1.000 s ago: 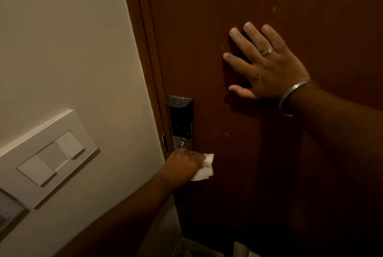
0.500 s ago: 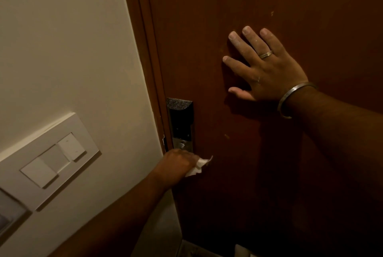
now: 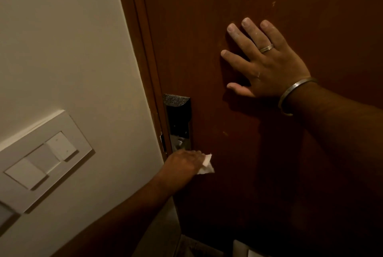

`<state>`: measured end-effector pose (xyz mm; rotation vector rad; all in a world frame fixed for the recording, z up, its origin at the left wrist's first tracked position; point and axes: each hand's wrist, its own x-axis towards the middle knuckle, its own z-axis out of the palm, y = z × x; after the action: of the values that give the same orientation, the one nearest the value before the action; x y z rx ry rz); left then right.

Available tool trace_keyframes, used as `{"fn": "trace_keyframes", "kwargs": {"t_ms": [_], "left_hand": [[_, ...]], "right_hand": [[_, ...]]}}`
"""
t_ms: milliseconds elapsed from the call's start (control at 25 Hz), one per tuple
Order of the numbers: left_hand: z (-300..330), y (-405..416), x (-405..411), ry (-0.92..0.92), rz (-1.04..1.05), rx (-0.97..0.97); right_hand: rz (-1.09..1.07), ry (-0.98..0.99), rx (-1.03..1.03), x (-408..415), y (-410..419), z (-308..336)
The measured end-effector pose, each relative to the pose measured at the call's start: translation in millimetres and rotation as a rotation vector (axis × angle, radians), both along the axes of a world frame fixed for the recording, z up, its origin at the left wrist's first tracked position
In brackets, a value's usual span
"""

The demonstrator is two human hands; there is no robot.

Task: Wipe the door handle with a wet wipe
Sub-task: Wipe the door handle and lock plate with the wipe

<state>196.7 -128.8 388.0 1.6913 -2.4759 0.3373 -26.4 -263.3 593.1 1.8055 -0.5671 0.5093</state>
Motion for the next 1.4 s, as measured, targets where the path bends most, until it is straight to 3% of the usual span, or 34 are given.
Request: {"fn": "trace_keyframes", "kwargs": {"t_ms": [80,240,440,600,760,840,960,1080,1400], "left_hand": [[-8.2,6.2,29.9,-0.032,0.094,-0.083],[-0.6,1.0,36.7,0.025,0.312,-0.017],[10.9,-0.7,29.9,0.213,0.208,0.092],[2.3,8.7,35.6,0.090,0.120,0.059],[-1.0,8.7,32.3,0.166,0.188,-0.032],[-5.5,5.1,34.6,0.263,0.206,0.024],[-2.3,4.6,35.3,0.247,0.202,0.131],[8.2,-2.0,28.5,0.313,0.238,0.117],[11.4,-19.3,19.3,-0.226,0.138,0.054]], "right_hand": [[-0.004,-0.012,-0.004,-1.6,0.6,-0.3],[-0.014,0.004,-0.012,-1.6,-0.4,0.6],[-0.006,-0.010,-0.003,-2.1,0.3,-0.7],[0.011,-0.019,-0.014,-1.3,-0.2,-0.8],[0.007,-0.010,-0.024,-1.3,-0.2,-0.5],[0.014,-0.018,-0.021,0.1,0.6,0.3],[0.019,-0.020,-0.021,-1.6,-0.4,-1.2],[0.026,-0.024,-0.019,-0.4,-0.1,-0.7],[0.033,-0.021,-0.028,-1.7,-2.2,-0.6]]}}
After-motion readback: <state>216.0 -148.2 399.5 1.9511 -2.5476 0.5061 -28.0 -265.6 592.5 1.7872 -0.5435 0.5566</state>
